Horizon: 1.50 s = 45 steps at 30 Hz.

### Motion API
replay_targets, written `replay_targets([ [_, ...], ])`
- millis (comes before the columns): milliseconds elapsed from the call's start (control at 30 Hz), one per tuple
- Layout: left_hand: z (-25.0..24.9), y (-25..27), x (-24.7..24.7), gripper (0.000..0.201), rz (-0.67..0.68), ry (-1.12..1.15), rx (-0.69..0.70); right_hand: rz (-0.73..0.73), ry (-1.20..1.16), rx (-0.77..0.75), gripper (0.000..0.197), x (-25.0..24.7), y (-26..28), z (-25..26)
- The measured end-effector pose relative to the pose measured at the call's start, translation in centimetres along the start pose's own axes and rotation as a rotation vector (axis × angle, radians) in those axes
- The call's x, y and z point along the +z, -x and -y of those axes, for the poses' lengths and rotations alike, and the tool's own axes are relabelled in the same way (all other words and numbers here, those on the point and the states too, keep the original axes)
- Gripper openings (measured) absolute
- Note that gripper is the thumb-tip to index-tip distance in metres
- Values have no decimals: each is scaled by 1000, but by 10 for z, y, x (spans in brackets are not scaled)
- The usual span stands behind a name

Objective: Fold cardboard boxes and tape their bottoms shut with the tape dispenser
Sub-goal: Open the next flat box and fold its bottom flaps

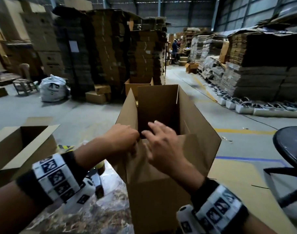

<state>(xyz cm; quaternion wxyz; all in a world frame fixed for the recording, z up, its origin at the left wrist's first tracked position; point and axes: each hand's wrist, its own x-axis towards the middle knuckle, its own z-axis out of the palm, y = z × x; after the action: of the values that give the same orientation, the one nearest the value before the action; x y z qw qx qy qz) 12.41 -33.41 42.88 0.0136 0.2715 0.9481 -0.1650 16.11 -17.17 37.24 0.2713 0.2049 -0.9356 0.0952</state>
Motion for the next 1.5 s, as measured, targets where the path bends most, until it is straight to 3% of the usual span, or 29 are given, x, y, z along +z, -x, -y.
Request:
replay_targets([
  [100,-1,-9,7,53,93,-146,19,370,-2,206,54,40,7,-7],
  [200,7,-12,10,66,196,-63,3,411,-4,249,60,54,14,-18],
  [300,19,-13,7,68,231,59,-39,499,2,293,61,59,16,-20],
  [400,36,-24,1,65,243,26,-91,611,3,324,62,66,15,-23],
  [533,60,-44,-5,54,196,202,-146,829,-100,388,58,62,17,-23],
  [633,72,-63,-5,50,118,232,-154,902,-110,363,57,60,12,-21],
  [900,108,-139,-11,35,16,376,-94,1240,-88,383,47,51,-61,-44],
  [967,119,-159,-10,29,-10,466,-97,1219,-3,338,45,46,-88,-45],
  [1067,139,-186,-4,31,-109,602,-154,1058,76,299,53,37,-135,-52],
  [1167,160,-211,10,28,-131,904,-251,879,11,381,54,40,-190,-71],
  [1267,173,-225,15,22,-81,1131,-258,631,-10,452,58,57,-242,-99],
  [1367,179,-240,16,14,-138,1163,-239,482,17,497,69,89,-282,-127],
  [1500,189,-255,20,10,-139,1083,-242,453,66,557,86,127,-316,-159],
])
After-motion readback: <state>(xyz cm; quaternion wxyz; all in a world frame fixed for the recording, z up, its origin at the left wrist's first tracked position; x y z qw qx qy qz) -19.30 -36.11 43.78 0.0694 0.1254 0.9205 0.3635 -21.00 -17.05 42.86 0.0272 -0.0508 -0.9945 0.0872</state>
